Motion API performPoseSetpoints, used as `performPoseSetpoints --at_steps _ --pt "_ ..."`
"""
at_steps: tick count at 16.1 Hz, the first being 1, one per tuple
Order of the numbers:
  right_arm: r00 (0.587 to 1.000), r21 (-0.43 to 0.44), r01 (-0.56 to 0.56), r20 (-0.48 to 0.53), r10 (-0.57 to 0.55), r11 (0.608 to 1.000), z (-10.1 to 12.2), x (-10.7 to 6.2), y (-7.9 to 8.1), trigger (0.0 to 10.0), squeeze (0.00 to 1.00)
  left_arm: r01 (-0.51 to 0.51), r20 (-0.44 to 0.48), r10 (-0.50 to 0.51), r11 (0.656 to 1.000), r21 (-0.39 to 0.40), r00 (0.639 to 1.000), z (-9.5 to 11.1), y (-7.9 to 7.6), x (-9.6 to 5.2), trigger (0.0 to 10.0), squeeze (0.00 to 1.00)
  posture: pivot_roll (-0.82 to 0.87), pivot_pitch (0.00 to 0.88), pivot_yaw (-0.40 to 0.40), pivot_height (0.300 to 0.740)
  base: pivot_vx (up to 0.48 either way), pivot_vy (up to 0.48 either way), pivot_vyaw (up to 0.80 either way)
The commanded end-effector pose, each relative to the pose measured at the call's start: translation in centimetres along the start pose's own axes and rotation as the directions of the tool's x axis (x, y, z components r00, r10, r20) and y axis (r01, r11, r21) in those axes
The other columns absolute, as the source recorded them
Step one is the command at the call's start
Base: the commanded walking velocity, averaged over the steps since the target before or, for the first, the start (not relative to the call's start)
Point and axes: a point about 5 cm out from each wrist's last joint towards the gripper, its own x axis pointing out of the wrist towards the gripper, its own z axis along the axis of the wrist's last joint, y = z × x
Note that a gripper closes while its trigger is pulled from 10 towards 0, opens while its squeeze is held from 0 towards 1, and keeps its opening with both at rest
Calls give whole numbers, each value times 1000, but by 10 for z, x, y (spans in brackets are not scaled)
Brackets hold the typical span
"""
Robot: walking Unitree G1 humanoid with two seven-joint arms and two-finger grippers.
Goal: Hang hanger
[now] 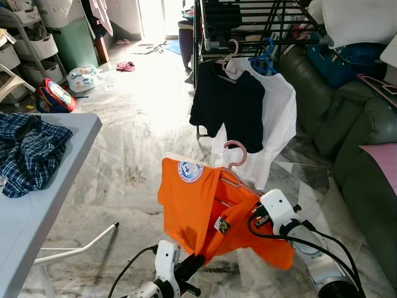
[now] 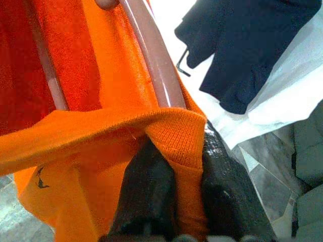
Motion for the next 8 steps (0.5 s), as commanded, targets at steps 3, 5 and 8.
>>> performPoseSetpoints --at_steps 3,5,8 --pt "988 36 96 118 -100 995 24 6 -16 10000 0 -749 523 567 616 243 636 218 85 -15 10000 0 -19 156 20 740 0 0 0" --pt "988 36 96 118 -100 995 24 6 -16 10000 0 -749 523 567 616 243 636 218 85 -15 10000 0 -19 156 20 740 0 0 0" --pt "988 36 96 118 -100 995 24 6 -16 10000 0 -749 523 567 616 243 636 218 85 -15 10000 0 -19 156 20 740 0 0 0"
